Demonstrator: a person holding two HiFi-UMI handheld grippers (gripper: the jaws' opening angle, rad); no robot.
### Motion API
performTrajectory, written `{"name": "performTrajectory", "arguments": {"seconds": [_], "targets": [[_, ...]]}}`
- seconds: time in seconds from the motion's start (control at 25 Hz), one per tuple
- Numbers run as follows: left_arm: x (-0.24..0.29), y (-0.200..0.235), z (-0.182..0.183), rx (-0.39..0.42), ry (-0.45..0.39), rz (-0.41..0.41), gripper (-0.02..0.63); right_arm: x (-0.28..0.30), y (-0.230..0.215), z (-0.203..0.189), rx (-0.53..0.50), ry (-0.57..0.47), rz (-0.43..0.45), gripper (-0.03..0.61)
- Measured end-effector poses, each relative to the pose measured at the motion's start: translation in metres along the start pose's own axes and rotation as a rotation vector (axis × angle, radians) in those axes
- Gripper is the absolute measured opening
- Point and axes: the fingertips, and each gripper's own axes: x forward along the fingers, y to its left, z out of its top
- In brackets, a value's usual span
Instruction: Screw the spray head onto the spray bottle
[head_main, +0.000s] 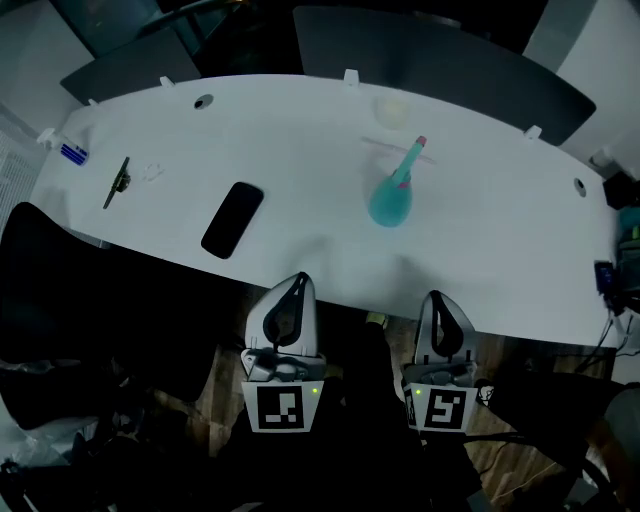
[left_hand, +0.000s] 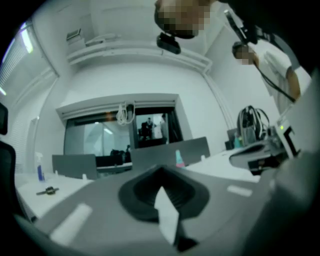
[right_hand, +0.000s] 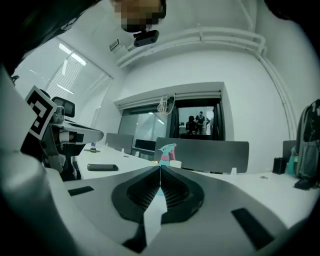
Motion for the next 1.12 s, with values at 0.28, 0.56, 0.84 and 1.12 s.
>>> {"name": "performTrajectory", "arguments": {"seconds": [0.28, 0.56, 0.84, 1.12], "targets": [[-0.085, -0.038, 0.006, -0.047, -0.002, -0.161, 0.003, -0.095, 0.055, 0.017, -0.062, -0.009, -0.067, 0.005], [-0.117, -0.041, 0.023, -0.052, -0.051, -0.174, 0.003, -0.134, 0.064, 0.042, -0.092, -0.013, -0.09, 0.005], [-0.144, -0.022, 0.02, -0.046, -0.007, -0.016, 0.003, -0.14, 0.076, 0.054, -0.063, -0.057, 0.014, 0.005], [-0.181, -0.049, 0.038, -0.039, -0.039, 0.092, 0.003, -0.17, 0.059, 0.064, 0.009, -0.106, 0.075, 0.005]]}}
